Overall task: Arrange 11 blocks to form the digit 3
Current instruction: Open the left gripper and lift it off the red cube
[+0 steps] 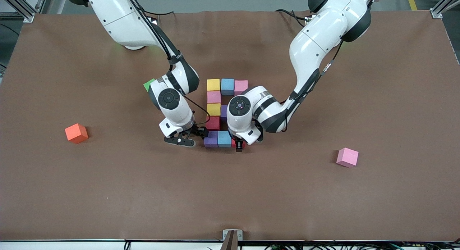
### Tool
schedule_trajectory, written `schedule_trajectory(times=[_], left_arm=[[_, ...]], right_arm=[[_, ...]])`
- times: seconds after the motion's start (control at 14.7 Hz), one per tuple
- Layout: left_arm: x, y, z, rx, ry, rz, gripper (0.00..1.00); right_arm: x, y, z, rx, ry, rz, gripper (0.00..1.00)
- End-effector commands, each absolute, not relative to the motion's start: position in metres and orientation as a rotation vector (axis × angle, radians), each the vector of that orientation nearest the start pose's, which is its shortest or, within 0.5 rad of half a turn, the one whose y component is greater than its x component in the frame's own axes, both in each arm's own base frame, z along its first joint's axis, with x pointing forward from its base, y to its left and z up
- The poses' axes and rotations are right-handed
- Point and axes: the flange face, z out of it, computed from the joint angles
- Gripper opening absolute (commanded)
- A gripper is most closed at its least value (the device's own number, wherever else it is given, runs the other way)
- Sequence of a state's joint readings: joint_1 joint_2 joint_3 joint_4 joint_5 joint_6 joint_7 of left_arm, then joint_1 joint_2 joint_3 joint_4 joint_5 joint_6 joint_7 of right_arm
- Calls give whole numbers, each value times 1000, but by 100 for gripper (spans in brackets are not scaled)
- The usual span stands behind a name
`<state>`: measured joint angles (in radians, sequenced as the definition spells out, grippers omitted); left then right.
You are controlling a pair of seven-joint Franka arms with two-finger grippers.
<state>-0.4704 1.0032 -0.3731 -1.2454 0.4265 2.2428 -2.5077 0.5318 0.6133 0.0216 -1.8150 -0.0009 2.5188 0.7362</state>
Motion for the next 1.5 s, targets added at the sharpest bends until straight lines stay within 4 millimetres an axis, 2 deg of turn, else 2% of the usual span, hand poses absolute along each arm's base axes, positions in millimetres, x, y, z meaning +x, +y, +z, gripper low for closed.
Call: schedule_trajectory(times=[0.0,0.2,0.41,0.55,0.75,1.09,1.23,1.36,1.43], left_arm=[[580,-493,219,2133,2170,40,100],[587,-483,266,2139,2155,-6,100],[594,-459,312,2174,2140,-47,100],[596,-430,333,2230,2088,-64,100],[603,-365,355,2372,1945,-45,100],[612,-260,367,2742,1491,28,100],[607,-223,370,2899,1255,55,100],[603,-181,384,3028,1010,91,100],[603,-171,392,3074,887,107,100]], right_arm=[[563,351,207,-3056,288,-102,100],[564,351,208,-3054,287,-105,100],[564,351,208,-3055,287,-103,100],[564,351,208,-3055,287,-103,100],[564,350,207,-3056,290,-102,100],[569,340,212,-3067,265,-95,100],[572,332,216,-3078,265,-75,100],[575,324,224,-3095,234,-53,100],[578,313,230,-3104,234,-32,100]])
